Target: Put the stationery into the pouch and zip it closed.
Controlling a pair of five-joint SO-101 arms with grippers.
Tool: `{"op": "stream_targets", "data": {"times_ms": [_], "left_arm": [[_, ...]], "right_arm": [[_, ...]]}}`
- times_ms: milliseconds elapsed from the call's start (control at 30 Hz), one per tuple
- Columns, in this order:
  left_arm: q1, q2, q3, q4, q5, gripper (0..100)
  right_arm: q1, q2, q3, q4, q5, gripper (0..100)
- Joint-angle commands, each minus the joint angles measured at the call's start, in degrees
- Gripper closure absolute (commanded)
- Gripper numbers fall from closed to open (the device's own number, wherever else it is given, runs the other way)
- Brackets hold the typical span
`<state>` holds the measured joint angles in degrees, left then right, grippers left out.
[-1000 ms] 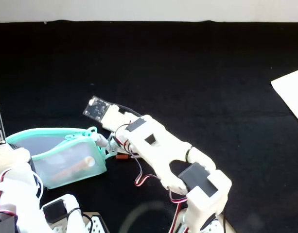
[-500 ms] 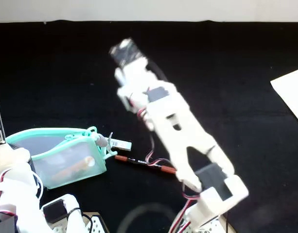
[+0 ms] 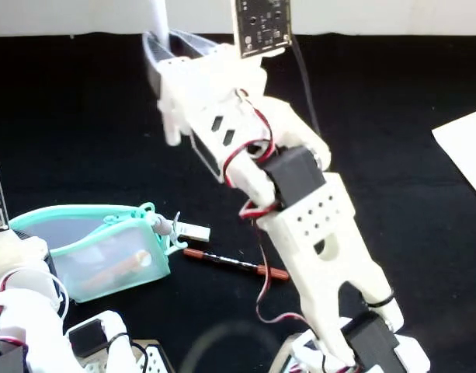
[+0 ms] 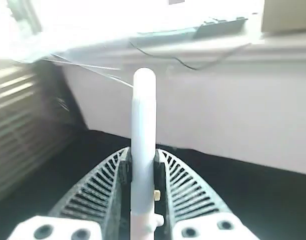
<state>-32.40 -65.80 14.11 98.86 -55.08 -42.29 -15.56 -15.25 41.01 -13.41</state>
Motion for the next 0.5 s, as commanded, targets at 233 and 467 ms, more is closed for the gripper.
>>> {"op": "stream_targets", "data": {"times_ms": [233,467], "left_arm": [[-0.75,0.04,0.48,1.23,0.0,99],[-0.75,0.04,0.4,1.23,3.08,99]], "right_arm": [[-14.73,-1.98,-3.65,-0.22,-0.7,99.2],[-17.54,-1.63,-5.85,0.04,-3.08,99.2]]}}
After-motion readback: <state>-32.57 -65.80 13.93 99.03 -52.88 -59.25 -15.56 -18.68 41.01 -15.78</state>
